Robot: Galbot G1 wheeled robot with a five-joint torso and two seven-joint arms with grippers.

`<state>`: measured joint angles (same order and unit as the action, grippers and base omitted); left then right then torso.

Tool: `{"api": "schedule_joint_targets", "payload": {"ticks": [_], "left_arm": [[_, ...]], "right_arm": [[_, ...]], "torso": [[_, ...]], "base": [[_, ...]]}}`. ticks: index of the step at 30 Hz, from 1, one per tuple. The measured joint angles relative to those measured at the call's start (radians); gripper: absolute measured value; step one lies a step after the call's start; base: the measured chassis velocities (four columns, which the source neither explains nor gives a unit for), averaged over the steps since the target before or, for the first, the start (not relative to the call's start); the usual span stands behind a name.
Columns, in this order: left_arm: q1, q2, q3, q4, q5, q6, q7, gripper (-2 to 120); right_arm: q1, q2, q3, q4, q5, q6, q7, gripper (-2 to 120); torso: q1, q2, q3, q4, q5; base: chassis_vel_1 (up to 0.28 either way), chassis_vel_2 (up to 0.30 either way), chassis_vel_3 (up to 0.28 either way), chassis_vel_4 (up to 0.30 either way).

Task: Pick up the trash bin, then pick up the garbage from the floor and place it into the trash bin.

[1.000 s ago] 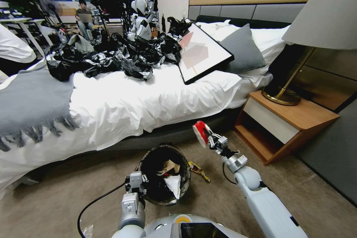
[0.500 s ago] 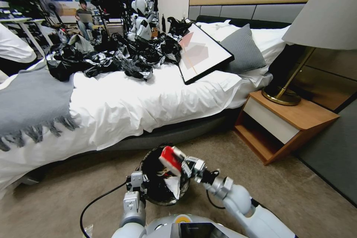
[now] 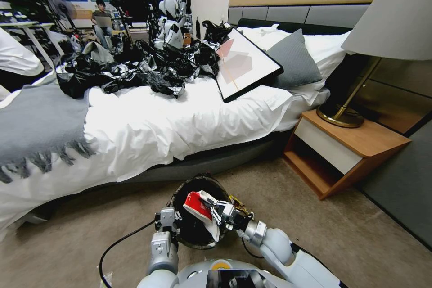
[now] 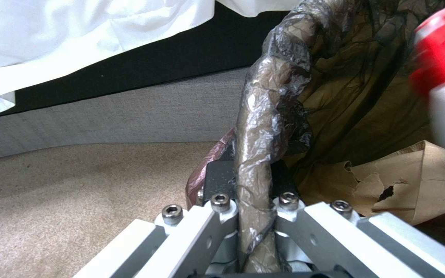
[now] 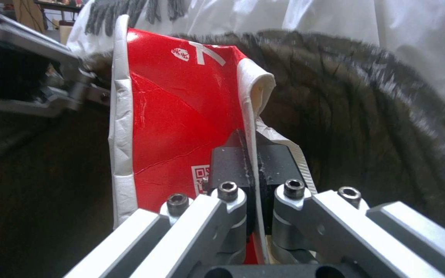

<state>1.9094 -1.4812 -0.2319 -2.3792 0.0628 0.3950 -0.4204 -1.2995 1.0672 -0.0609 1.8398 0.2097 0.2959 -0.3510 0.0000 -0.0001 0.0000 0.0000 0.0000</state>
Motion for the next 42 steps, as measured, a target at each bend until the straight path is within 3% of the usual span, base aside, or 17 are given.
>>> {"api": "schedule_joint_targets", "payload": {"ticks": [7,17,30,32,35,42], "left_arm": [[0.006,-0.002,0.010,0.000,0.011,-0.004,0.000,0],[0.007,0.000,0.008,-0.005,0.012,-0.006,0.001,0],[0.006,-0.003,0.006,-0.009,0.012,-0.007,0.001,0],[0.008,-0.004,0.005,-0.011,0.012,-0.008,0.001,0],[0.008,-0.004,0.004,-0.013,0.012,-0.008,0.001,0],[0.003,-0.002,-0.010,-0.014,0.004,-0.008,0.001,0]], "right_arm": [[0.030,0.035,-0.014,-0.052,-0.039,-0.006,0.043,0],[0.028,0.039,-0.010,-0.071,-0.057,-0.005,0.053,39],[0.019,0.023,-0.006,-0.061,-0.056,-0.004,0.048,80],[0.013,0.022,-0.004,-0.058,-0.056,-0.004,0.042,92],[0.008,0.022,0.001,-0.052,-0.058,-0.001,0.040,99],[-0.030,0.003,0.036,0.006,-0.084,0.024,0.038,100]], "torso": [[0.000,0.000,0.000,0.0001,0.0001],[0.000,0.000,0.000,0.0000,0.0000],[0.000,0.000,0.000,0.0001,0.0001],[0.000,0.000,0.000,0.0000,0.0001],[0.000,0.000,0.000,0.0001,0.0001],[0.000,0.000,0.000,0.0000,0.0001]], "base": [[0.000,0.000,0.000,0.000],[0.000,0.000,0.000,0.000],[0.000,0.000,0.000,0.000],[0.000,0.000,0.000,0.000],[0.000,0.000,0.000,0.000],[0.000,0.000,0.000,0.000]]}}
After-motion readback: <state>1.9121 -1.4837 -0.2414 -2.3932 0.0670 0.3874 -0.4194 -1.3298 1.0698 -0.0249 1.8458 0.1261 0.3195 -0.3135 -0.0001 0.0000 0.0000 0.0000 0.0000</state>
